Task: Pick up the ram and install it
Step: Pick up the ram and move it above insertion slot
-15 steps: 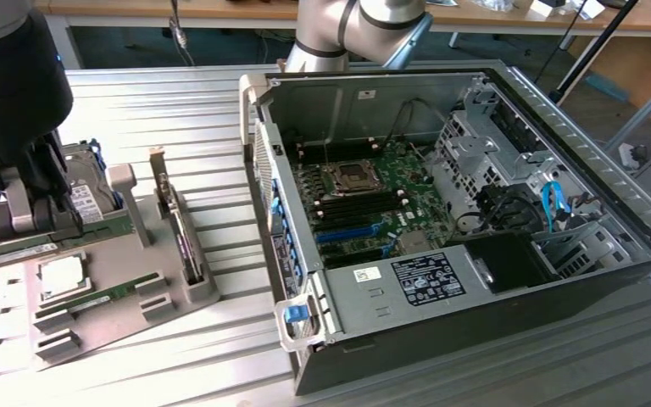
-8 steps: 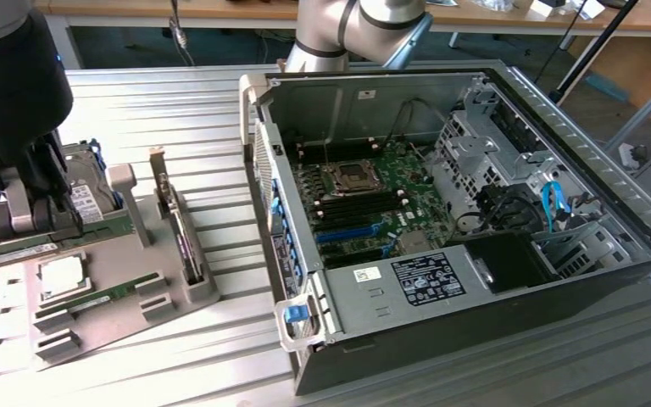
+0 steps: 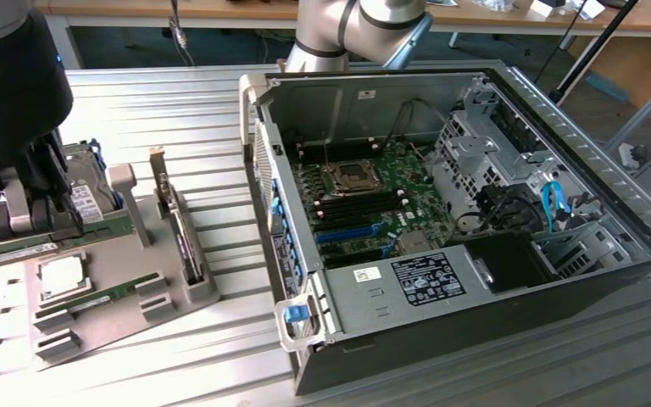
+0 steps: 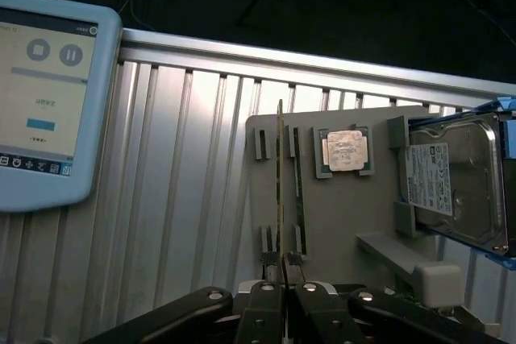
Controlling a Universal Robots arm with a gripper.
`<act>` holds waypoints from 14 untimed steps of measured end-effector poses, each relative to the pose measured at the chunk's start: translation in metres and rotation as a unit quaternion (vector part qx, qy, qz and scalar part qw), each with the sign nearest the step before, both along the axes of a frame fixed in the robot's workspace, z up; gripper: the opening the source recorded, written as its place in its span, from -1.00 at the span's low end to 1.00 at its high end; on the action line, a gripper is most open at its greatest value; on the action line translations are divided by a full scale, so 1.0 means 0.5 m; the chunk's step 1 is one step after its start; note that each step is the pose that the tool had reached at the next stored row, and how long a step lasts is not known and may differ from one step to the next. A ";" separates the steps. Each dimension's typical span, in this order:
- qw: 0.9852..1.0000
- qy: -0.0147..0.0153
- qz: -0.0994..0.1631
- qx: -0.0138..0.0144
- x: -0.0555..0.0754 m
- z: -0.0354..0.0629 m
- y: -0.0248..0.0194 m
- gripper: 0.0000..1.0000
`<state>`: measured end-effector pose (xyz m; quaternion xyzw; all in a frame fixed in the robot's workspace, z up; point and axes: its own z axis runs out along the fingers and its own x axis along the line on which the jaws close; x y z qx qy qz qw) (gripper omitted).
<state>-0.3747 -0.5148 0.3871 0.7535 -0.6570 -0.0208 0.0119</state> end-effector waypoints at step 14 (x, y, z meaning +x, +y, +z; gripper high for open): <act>1.000 0.000 0.000 0.000 0.000 0.012 0.0000 -0.76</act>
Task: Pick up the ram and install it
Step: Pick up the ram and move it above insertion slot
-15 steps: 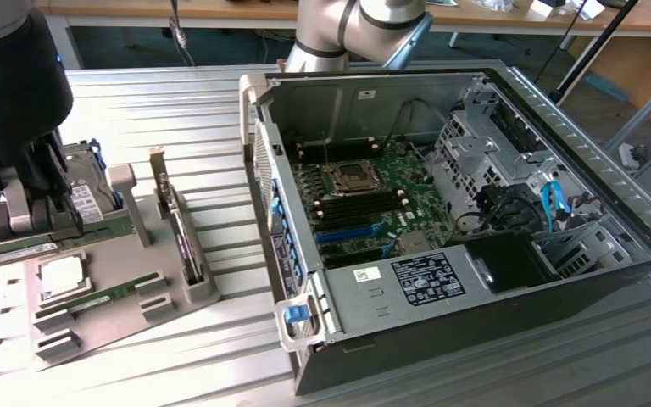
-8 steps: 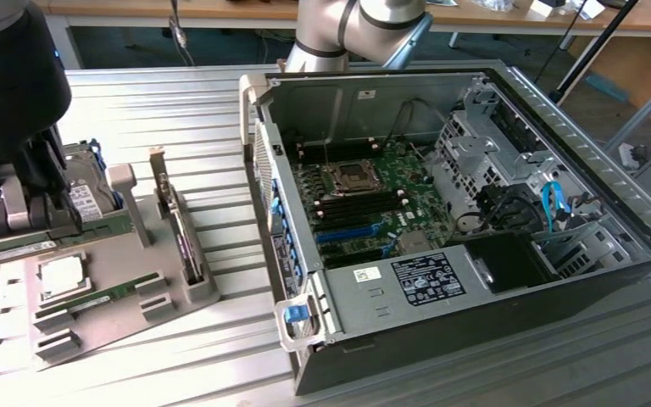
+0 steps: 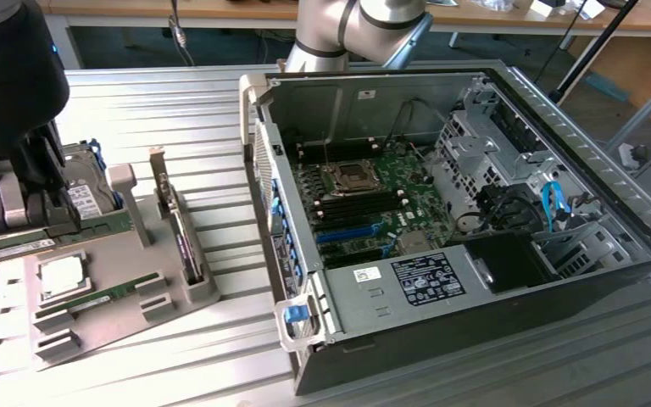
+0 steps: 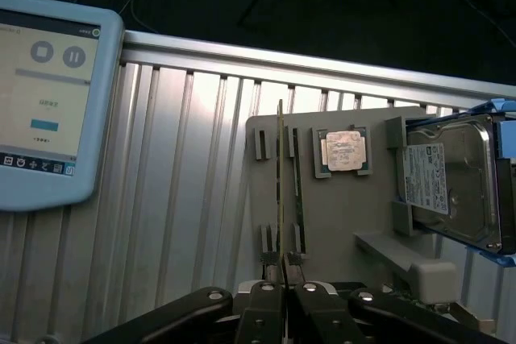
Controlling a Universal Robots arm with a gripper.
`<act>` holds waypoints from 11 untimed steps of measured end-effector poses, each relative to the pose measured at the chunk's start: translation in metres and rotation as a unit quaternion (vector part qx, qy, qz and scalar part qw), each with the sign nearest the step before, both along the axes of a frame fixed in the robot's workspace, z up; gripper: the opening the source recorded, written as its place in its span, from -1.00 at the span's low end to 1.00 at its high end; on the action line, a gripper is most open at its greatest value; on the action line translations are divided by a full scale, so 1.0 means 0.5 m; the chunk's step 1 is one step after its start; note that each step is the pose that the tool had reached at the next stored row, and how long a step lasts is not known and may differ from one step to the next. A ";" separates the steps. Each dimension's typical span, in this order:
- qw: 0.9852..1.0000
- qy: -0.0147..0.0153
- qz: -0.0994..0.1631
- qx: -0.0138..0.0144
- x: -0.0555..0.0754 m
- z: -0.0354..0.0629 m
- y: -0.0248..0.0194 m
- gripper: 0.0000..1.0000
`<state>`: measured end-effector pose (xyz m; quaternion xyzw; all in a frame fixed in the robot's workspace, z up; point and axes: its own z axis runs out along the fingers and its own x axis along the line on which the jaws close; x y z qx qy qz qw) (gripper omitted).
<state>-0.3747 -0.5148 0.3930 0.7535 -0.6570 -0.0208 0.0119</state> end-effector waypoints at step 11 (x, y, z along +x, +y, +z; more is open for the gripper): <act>1.000 0.000 0.000 0.000 0.011 0.000 0.0000 -0.76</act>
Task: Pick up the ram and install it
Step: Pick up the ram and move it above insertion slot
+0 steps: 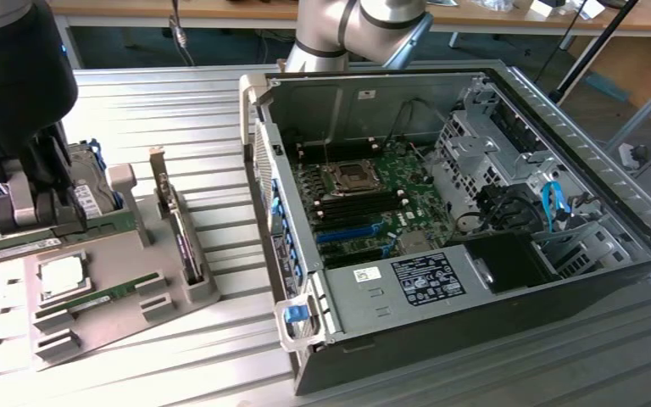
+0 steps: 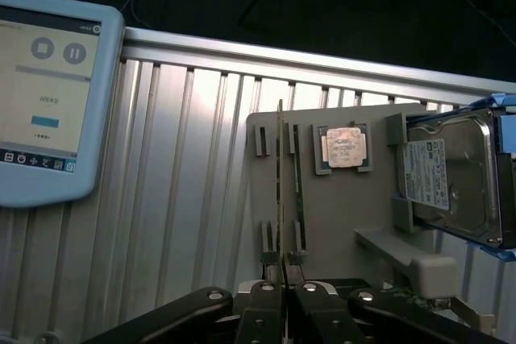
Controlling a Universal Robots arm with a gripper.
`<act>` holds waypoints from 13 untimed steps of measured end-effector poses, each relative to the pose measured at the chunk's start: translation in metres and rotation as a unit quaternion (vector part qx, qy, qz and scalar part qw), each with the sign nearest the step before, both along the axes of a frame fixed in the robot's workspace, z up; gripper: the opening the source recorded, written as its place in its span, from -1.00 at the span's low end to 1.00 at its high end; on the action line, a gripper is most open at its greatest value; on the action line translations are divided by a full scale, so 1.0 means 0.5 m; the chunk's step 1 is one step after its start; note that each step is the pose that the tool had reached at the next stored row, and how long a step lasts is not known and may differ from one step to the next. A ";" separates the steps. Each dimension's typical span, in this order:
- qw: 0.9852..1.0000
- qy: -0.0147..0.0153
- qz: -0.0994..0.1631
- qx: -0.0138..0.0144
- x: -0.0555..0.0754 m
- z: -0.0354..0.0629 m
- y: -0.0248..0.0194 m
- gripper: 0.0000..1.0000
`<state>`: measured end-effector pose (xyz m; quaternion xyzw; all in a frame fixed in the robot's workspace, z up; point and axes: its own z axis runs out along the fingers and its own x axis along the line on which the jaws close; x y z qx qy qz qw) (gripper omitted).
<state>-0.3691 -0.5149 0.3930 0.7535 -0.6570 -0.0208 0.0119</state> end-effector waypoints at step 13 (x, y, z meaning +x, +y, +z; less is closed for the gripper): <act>1.000 0.000 0.000 0.000 0.050 0.000 0.0000 -0.76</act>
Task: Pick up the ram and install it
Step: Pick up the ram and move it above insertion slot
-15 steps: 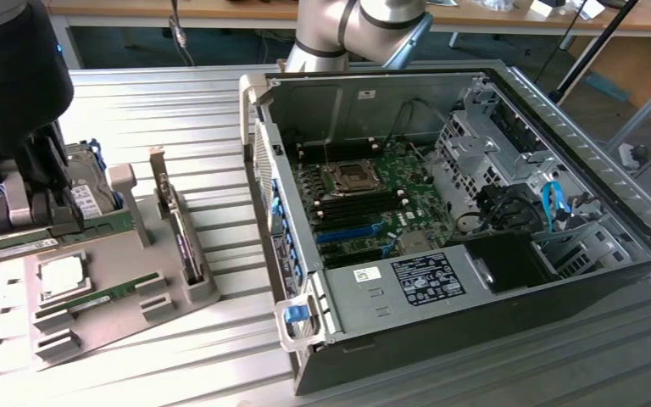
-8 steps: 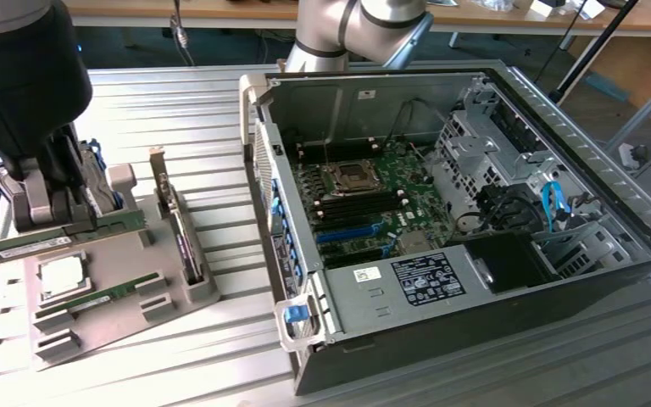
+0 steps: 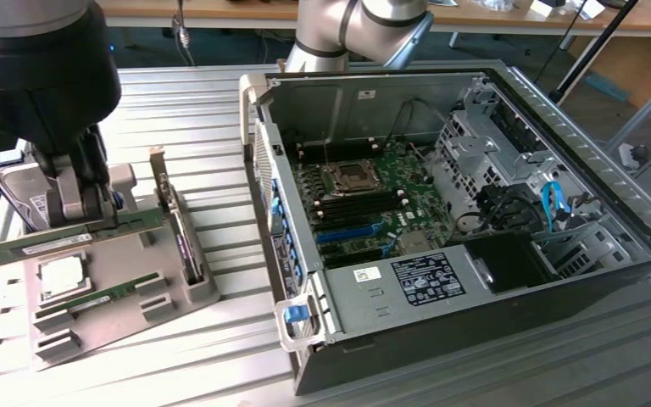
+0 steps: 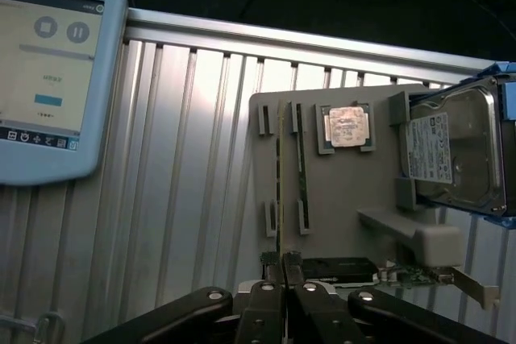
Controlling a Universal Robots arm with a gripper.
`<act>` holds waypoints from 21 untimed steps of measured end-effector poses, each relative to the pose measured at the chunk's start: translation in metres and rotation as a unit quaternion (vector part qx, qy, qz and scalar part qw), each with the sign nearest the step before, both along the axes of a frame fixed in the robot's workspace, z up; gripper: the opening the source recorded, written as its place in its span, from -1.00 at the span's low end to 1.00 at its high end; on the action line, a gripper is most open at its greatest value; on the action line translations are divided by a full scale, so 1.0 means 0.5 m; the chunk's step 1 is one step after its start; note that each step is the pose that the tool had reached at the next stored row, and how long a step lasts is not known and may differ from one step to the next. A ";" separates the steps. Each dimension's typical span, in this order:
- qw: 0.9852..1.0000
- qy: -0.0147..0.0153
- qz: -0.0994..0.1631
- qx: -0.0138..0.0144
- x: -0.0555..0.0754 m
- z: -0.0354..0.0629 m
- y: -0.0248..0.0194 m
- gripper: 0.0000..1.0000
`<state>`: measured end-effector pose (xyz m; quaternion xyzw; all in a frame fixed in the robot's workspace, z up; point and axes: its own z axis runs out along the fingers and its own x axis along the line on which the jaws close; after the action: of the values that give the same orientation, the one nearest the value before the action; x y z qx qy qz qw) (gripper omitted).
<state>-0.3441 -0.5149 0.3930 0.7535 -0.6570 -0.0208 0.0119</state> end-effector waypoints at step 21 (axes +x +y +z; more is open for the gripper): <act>1.000 0.000 0.000 0.000 0.085 0.000 0.0000 -0.76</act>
<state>-0.3018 -0.5148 0.3929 0.7535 -0.6570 -0.0208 0.0118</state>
